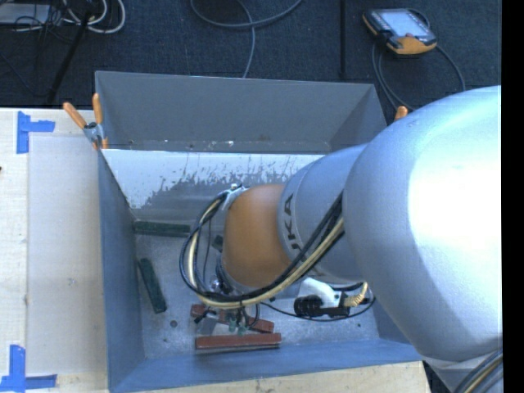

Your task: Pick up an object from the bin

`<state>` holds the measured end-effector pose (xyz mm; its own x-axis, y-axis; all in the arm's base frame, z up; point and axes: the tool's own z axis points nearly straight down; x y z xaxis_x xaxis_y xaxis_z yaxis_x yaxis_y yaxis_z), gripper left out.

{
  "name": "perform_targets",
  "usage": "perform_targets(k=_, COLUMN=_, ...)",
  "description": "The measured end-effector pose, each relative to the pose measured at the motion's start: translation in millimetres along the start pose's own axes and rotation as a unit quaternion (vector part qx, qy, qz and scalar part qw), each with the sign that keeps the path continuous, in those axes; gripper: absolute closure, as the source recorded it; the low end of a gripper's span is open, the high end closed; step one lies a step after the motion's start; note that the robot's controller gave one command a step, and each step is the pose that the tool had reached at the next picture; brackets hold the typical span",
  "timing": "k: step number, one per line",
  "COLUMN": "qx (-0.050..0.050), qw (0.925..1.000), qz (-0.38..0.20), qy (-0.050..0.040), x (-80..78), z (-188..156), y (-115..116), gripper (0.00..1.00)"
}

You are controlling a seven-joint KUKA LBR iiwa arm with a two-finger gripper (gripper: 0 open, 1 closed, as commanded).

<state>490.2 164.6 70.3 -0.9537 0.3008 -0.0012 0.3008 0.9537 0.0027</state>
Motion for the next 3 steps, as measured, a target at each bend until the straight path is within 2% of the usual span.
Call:
perform_targets(k=1, qx=0.002, qw=1.0, qz=0.0, qy=0.001, x=-24.5, z=-127.3, y=4.1, gripper=1.0)
perform_targets(k=2, qx=0.002, qw=1.0, qz=0.0, qy=0.001, x=-24.3, z=-127.3, y=4.3, gripper=1.0)
perform_targets(k=3, qx=0.001, qw=1.0, qz=-0.003, qy=0.0, x=-5.3, z=-118.5, y=0.1, gripper=1.0)
